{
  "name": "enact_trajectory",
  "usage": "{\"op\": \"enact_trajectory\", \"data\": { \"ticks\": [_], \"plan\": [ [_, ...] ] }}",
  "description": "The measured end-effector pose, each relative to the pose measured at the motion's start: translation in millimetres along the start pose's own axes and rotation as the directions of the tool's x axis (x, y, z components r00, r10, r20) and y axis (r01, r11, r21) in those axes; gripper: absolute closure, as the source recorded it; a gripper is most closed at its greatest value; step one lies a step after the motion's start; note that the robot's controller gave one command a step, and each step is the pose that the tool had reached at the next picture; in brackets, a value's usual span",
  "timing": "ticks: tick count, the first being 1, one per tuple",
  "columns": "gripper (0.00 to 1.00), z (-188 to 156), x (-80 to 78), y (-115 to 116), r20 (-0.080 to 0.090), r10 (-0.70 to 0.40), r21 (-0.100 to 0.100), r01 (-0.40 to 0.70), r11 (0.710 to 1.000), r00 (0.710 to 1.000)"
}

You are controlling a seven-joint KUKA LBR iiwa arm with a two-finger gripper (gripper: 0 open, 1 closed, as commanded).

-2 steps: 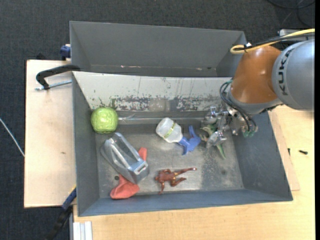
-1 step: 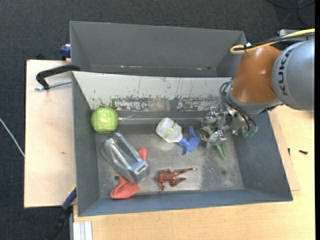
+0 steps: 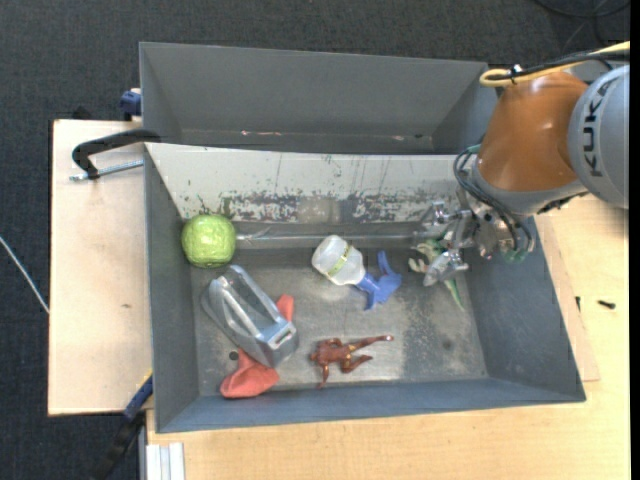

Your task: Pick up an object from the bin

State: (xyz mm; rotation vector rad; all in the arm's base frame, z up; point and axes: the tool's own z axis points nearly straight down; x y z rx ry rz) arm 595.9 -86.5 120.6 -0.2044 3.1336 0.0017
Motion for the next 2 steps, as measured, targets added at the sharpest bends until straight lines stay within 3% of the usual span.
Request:
{"op": "enact_trajectory", "data": {
  "ticks": [1, 2],
  "plan": [
    [1.0, -19, 0.6, 2, -0.001, 0.003, 0.001, -0.003, 1.0, 1.0],
    [1.0, -30, 16.0, 2, 0.01, -0.098, 0.004, 0.098, 0.995, 0.995]
  ]
}}
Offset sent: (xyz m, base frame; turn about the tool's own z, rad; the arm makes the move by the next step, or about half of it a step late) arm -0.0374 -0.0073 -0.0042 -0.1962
